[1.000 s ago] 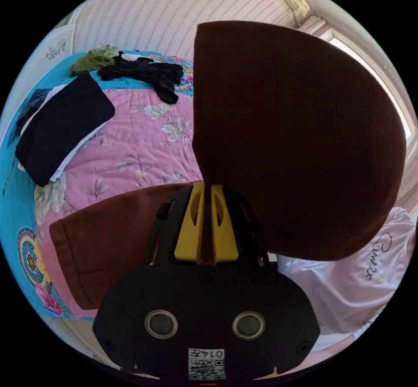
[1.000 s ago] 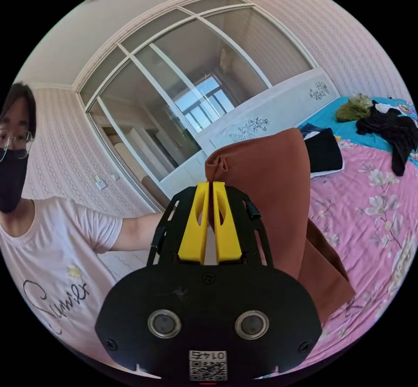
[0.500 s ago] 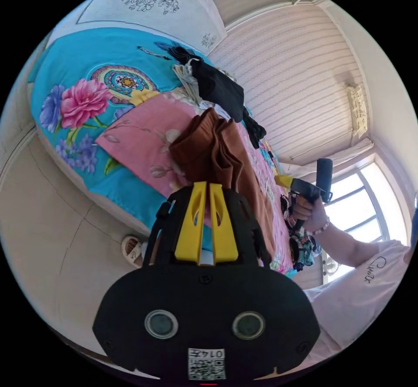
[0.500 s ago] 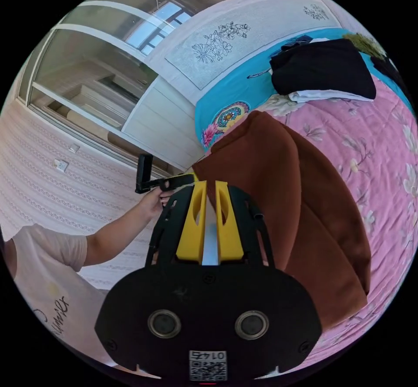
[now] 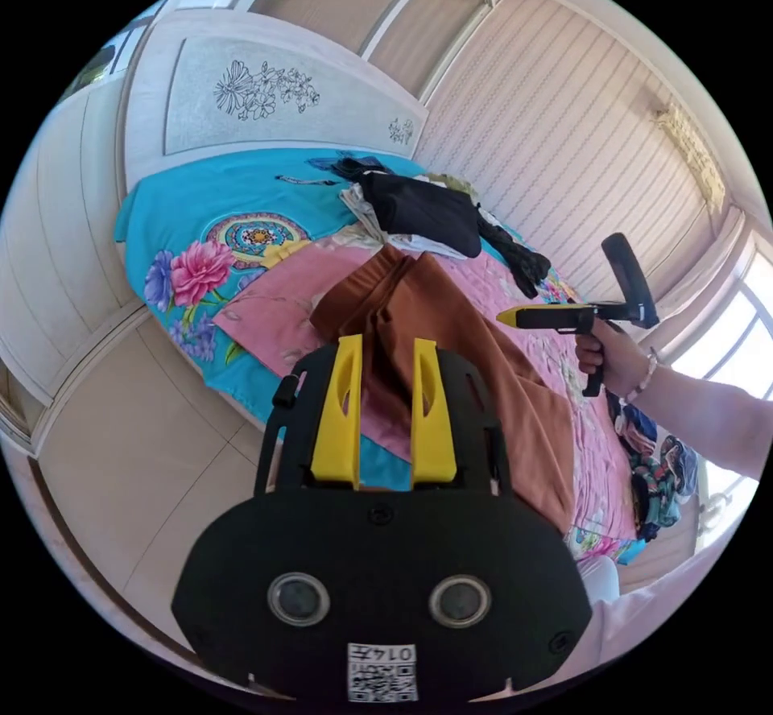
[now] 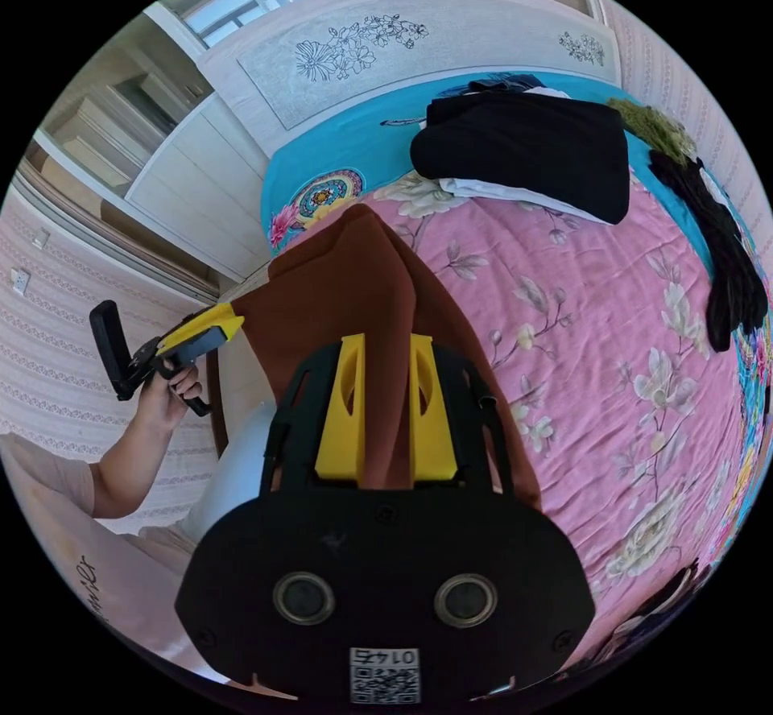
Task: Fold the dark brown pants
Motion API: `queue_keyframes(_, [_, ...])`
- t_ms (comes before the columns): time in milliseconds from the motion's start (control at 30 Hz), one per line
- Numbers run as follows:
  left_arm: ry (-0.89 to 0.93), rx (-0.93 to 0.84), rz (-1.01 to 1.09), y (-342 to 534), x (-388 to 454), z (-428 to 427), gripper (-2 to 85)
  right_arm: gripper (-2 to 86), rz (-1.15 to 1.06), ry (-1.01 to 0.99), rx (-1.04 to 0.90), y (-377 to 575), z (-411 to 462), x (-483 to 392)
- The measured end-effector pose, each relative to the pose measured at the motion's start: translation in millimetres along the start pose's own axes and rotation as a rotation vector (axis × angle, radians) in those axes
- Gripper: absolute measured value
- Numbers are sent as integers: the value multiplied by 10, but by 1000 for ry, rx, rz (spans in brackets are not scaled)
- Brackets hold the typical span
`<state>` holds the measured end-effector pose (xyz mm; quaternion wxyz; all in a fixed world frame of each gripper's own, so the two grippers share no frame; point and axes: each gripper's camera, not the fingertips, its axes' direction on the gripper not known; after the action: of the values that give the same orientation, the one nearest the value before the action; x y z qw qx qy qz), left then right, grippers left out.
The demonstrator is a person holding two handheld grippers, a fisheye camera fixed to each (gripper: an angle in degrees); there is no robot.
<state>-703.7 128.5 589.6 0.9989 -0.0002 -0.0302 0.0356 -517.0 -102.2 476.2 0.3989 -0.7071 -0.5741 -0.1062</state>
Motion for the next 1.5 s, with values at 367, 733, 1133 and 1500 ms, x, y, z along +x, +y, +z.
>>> queue_keyframes(367, [75, 9, -105, 636, -817, 322, -5, 111, -96, 30, -37, -1083, -280, -307])
queue_keyframes(733, [282, 65, -242, 930, -1453, 826, 116, 139, -153, -20, -6, -1890, -325, -531])
queue_keyframes(1133, [417, 259, -24, 838, -1136, 627, -4, 33, -336, -209, 39, -2397, -1219, -888])
queue_keyframes(1500, [167, 77, -174, 510, -1877, 1332, 60, 86, -151, 66, -178, -2636, -1069, -754])
